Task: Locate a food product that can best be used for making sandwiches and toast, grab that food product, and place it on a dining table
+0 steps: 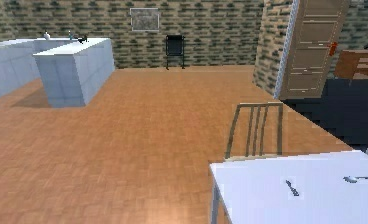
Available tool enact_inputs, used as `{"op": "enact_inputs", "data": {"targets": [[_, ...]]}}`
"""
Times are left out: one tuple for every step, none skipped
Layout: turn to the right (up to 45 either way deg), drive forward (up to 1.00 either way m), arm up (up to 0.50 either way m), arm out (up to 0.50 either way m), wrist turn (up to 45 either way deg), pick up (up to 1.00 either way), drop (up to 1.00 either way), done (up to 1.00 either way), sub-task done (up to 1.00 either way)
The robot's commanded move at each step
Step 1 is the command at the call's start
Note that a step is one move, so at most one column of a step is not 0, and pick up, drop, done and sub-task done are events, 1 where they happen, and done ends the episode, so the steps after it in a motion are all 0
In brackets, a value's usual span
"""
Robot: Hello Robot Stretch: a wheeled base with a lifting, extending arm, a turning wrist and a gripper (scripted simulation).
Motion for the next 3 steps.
{"op": "enact_inputs", "data": {"targets": [[0.0, 0.00, -0.04, 0.00, 0.0, 0.00, 0.00, 0.00, 0.00], [0.0, 0.00, -0.32, 0.00, 0.0, 0.00, 0.00, 0.00, 0.00], [0.0, 0.00, 0.00, 0.00, 0.0, 0.00, 1.00, 0.00, 0.00]]}}
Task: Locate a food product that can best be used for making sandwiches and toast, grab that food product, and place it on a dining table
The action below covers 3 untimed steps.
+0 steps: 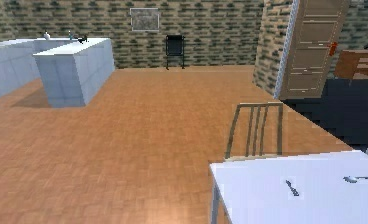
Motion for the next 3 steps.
{"op": "enact_inputs", "data": {"targets": [[0.0, 0.00, 0.04, 0.00, 0.0, 0.00, 0.00, 0.00, 0.00], [0.0, 0.00, 0.00, -0.08, 0.0, 0.00, 0.00, 0.00, 0.00], [0.0, 0.00, 0.00, 0.00, 0.0, 0.00, 0.00, 1.00, 0.00]]}}
